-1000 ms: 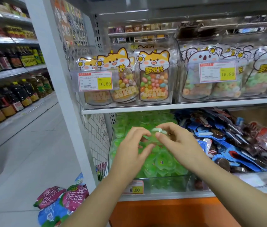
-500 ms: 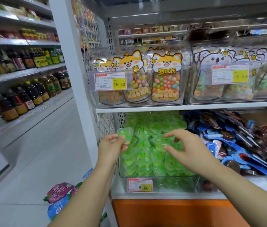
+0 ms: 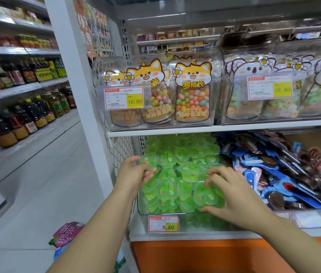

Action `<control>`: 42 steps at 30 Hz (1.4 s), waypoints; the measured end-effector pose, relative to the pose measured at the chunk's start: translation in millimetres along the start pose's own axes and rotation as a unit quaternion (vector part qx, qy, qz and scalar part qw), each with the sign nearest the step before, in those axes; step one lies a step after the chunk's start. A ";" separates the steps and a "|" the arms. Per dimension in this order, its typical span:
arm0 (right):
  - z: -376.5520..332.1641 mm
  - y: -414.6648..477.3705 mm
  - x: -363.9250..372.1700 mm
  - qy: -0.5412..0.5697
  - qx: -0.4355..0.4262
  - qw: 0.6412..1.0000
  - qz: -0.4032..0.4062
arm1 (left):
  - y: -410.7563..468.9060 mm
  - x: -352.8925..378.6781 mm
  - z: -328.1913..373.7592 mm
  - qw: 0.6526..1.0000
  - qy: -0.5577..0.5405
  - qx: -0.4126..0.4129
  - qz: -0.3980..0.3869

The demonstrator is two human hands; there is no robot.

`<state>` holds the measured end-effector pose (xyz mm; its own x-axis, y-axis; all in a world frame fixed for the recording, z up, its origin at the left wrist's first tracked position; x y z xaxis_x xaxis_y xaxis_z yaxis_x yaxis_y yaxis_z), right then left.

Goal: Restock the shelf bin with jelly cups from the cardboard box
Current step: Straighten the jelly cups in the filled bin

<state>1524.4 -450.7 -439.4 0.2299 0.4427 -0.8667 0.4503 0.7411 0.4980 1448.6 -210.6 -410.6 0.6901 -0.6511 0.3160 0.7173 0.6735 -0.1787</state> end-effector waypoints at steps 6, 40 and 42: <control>0.9 0.5 2.6 0.000 0.002 1.000 0.002 | -0.5 -1.6 -3.0 1.000 -0.012 -0.011 0.002; 8.4 -6.5 18.4 -0.042 -0.007 0.998 0.044 | -19.4 -10.2 -5.0 0.960 0.222 0.168 0.019; 7.5 -8.6 17.2 -0.043 -0.012 0.998 0.042 | -21.3 -7.7 -6.0 0.948 0.248 0.197 0.026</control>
<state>1530.9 -453.3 -458.8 0.3406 0.4596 -0.8202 0.4058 0.7150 0.5692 1428.5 -222.0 -414.8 0.7538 -0.6326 -0.1780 0.6571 0.7236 0.2111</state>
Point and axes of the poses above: each hand's wrist, its own y-axis towards the middle knuckle, its own x-axis out of the palm, z = x × y, the point moved 1 cm from there along y, towards the middle knuckle, and after that the axes turned 8 degrees about -y, right-handed, at the moved point
